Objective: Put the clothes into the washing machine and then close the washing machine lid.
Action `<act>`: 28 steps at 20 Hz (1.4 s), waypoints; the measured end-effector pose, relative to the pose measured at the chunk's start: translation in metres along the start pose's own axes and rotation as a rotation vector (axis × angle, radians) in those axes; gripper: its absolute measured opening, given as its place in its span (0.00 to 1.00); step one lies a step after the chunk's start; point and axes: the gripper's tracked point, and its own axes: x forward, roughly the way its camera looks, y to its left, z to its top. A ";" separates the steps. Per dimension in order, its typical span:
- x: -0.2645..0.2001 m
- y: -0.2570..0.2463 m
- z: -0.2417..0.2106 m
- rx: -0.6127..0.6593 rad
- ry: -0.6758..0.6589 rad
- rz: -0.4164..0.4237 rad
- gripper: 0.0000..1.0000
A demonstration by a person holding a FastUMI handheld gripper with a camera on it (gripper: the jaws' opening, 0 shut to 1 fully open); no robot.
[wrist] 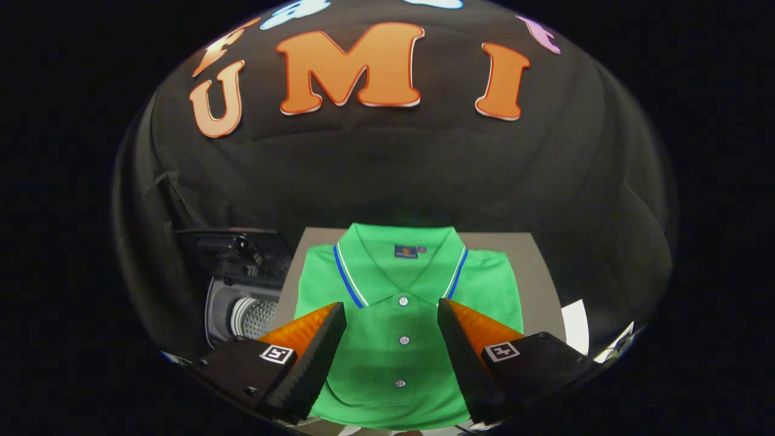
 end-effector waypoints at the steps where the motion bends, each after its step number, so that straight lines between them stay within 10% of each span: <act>1: 0.005 -0.002 -0.006 0.006 0.050 0.005 0.99; 14: 0.030 -0.010 -0.040 -0.010 0.496 0.050 0.97; 22: 0.032 -0.008 -0.036 0.049 0.442 0.086 0.08; 28: 0.029 -0.010 -0.019 0.106 -0.041 0.163 0.08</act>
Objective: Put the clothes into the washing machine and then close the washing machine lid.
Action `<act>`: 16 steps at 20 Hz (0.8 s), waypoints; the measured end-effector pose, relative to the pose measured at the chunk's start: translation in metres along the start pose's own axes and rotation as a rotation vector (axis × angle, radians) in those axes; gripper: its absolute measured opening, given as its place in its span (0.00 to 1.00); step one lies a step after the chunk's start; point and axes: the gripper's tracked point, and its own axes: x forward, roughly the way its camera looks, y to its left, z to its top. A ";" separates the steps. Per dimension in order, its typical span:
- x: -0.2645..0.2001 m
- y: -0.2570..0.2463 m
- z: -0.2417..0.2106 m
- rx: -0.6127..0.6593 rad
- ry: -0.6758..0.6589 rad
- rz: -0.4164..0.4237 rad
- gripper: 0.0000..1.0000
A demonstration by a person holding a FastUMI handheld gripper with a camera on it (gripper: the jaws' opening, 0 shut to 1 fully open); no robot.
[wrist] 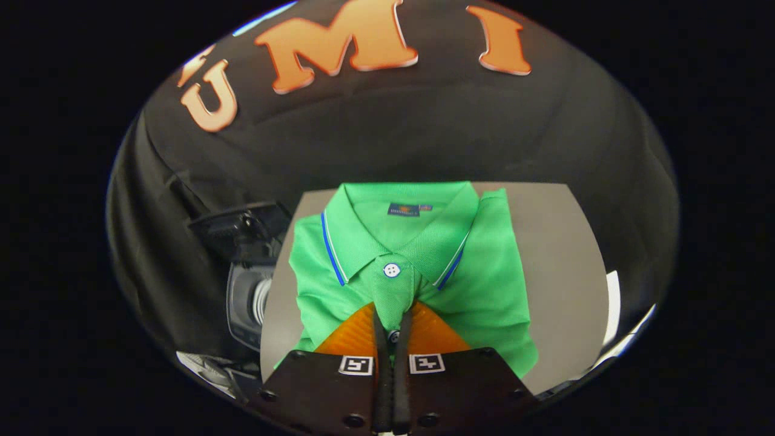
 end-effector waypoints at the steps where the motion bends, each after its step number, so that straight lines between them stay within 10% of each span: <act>1: 0.001 0.000 0.007 0.018 -0.105 0.007 0.08; 7: -0.008 0.004 0.031 0.024 -0.593 0.025 0.08; 16: -0.117 0.021 0.051 -0.007 -0.886 0.008 0.08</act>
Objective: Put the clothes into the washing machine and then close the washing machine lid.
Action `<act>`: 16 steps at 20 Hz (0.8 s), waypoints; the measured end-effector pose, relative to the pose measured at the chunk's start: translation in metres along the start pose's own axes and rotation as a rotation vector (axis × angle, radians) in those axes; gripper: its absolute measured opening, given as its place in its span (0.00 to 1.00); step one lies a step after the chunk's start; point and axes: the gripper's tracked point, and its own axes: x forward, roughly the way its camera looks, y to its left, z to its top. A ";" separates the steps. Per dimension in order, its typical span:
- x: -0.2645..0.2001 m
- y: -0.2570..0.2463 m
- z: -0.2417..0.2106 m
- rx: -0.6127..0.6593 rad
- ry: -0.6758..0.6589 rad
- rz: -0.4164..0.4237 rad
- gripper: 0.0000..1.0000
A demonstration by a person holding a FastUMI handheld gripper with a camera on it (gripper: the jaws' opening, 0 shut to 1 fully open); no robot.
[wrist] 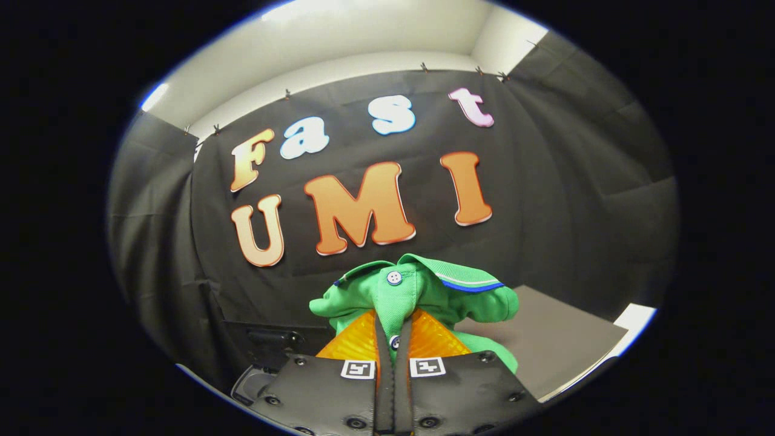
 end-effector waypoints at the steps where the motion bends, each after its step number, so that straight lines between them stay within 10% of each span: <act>1: -0.008 0.004 0.010 -0.016 -0.018 -0.003 0.08; 7: -0.042 0.063 0.054 -0.041 -0.079 0.000 0.08; 16: -0.028 0.216 0.058 -0.014 -0.077 0.253 0.07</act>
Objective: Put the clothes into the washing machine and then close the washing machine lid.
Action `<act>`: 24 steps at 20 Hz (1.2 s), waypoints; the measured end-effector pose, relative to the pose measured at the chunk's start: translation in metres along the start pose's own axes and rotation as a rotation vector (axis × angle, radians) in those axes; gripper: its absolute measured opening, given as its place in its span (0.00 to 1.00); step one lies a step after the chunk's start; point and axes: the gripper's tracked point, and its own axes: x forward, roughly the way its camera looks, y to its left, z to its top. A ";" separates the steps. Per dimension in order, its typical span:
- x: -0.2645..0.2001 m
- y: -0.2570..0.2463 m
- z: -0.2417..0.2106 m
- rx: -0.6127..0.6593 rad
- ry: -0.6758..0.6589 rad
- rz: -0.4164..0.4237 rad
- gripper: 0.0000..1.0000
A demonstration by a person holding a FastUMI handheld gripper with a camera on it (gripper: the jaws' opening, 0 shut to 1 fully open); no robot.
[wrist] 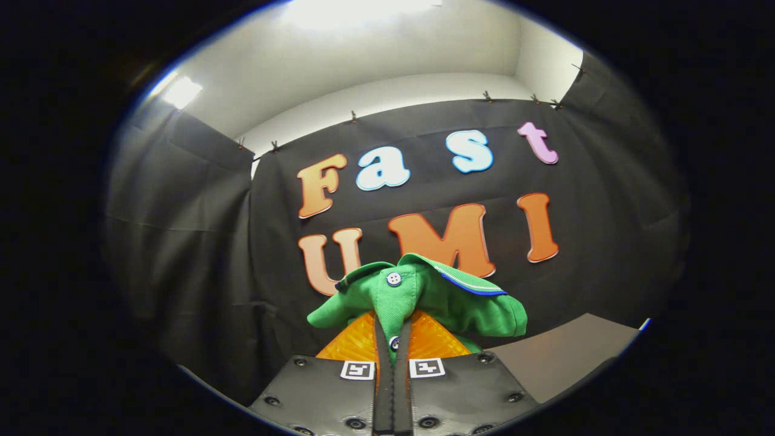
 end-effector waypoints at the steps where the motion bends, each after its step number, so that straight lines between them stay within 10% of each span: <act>1: 0.008 0.018 -0.008 0.016 0.016 0.034 0.07; 14: 0.082 0.127 -0.253 0.019 0.360 0.121 0.08; 24: 0.094 0.096 -0.462 0.049 0.702 -0.041 0.08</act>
